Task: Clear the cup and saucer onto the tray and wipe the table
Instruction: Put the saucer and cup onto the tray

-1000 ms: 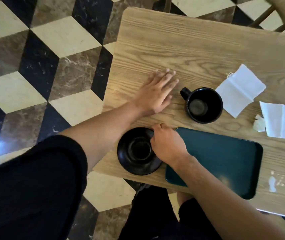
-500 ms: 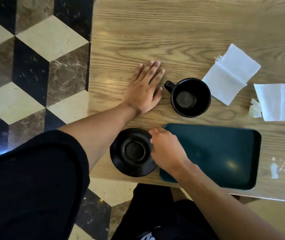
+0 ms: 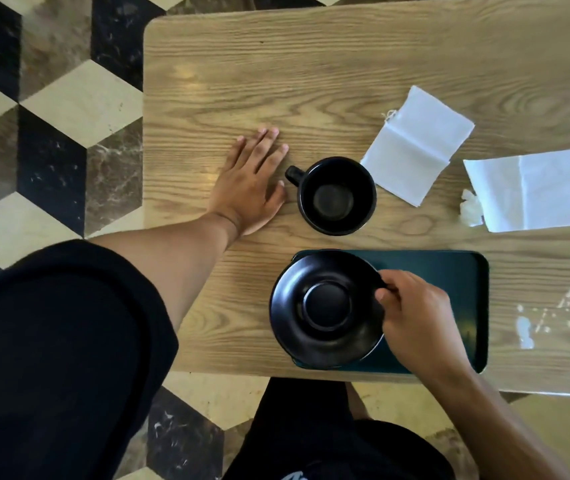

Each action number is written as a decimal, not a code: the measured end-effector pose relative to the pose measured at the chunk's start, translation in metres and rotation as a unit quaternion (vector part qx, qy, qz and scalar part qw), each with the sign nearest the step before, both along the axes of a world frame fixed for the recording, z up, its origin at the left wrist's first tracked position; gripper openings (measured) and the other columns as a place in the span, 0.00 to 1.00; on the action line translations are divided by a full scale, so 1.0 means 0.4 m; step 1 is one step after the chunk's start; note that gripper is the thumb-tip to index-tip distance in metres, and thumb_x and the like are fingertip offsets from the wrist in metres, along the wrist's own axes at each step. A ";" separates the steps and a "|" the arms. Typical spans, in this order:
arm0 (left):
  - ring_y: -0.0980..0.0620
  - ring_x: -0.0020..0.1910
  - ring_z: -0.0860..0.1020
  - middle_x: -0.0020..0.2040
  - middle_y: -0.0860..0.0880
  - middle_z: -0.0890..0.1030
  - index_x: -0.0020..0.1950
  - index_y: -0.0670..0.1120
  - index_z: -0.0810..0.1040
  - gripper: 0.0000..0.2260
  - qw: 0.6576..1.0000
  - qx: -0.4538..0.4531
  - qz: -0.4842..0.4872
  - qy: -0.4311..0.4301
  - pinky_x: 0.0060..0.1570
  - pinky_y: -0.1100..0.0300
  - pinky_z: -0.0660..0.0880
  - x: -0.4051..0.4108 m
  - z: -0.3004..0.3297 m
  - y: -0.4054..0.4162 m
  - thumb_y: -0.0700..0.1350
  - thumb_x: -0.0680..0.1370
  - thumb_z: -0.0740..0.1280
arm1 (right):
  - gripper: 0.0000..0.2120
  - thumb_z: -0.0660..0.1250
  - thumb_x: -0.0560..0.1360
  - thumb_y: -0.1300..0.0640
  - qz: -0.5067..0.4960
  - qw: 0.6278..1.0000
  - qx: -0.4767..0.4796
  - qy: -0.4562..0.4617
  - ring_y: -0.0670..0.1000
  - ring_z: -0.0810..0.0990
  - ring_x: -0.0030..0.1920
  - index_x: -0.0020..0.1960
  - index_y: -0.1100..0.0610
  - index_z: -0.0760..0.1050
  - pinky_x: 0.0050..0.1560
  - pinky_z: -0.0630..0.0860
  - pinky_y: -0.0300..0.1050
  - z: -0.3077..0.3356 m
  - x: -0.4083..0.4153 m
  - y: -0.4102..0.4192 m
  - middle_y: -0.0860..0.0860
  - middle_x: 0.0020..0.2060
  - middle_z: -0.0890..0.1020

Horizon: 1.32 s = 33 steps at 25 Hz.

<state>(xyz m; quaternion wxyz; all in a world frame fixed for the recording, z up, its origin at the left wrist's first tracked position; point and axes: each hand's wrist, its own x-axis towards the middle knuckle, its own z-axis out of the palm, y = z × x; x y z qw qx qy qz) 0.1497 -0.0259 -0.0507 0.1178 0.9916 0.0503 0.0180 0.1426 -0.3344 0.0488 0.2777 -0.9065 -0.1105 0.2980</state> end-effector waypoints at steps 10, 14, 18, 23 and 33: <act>0.42 0.81 0.59 0.81 0.40 0.63 0.78 0.41 0.69 0.26 1.000 0.010 -0.008 0.005 0.79 0.40 0.55 0.005 -0.014 0.006 0.51 0.82 0.59 | 0.09 0.64 0.79 0.64 0.000 0.999 -0.032 0.019 0.52 0.79 0.47 0.55 0.56 0.82 0.49 0.75 0.48 -0.054 -0.006 -0.059 0.50 0.46 0.83; 0.42 0.81 0.59 0.81 0.41 0.64 0.77 0.42 0.69 0.26 1.000 -0.004 -0.008 -0.007 0.79 0.40 0.55 0.004 -0.018 0.003 0.51 0.81 0.60 | 0.09 0.64 0.79 0.64 0.002 0.999 -0.036 0.008 0.54 0.80 0.48 0.56 0.58 0.81 0.49 0.74 0.47 -0.063 -0.007 -0.056 0.51 0.47 0.83; 0.43 0.82 0.58 0.82 0.42 0.63 0.78 0.42 0.68 0.26 1.000 -0.008 -0.005 -0.008 0.80 0.42 0.54 0.002 -0.024 0.007 0.51 0.81 0.59 | 0.10 0.64 0.79 0.64 0.014 0.999 -0.034 0.014 0.53 0.79 0.46 0.55 0.57 0.81 0.47 0.72 0.45 -0.066 -0.006 -0.061 0.50 0.45 0.83; 0.43 0.82 0.57 0.82 0.42 0.62 0.79 0.43 0.67 0.27 1.000 -0.003 -0.005 -0.009 0.81 0.43 0.52 0.001 -0.033 0.009 0.52 0.82 0.58 | 0.11 0.64 0.80 0.62 0.010 1.000 -0.022 0.017 0.51 0.79 0.49 0.59 0.55 0.81 0.50 0.73 0.45 -0.067 -0.022 -0.070 0.48 0.48 0.83; 0.44 0.82 0.56 0.83 0.43 0.61 0.79 0.44 0.66 0.27 1.000 -0.004 -0.002 -0.006 0.81 0.42 0.52 0.000 -0.045 0.013 0.53 0.82 0.57 | 0.13 0.63 0.81 0.58 -0.016 0.999 -0.001 0.050 0.47 0.80 0.52 0.63 0.53 0.80 0.53 0.76 0.43 -0.073 -0.067 -0.088 0.44 0.52 0.82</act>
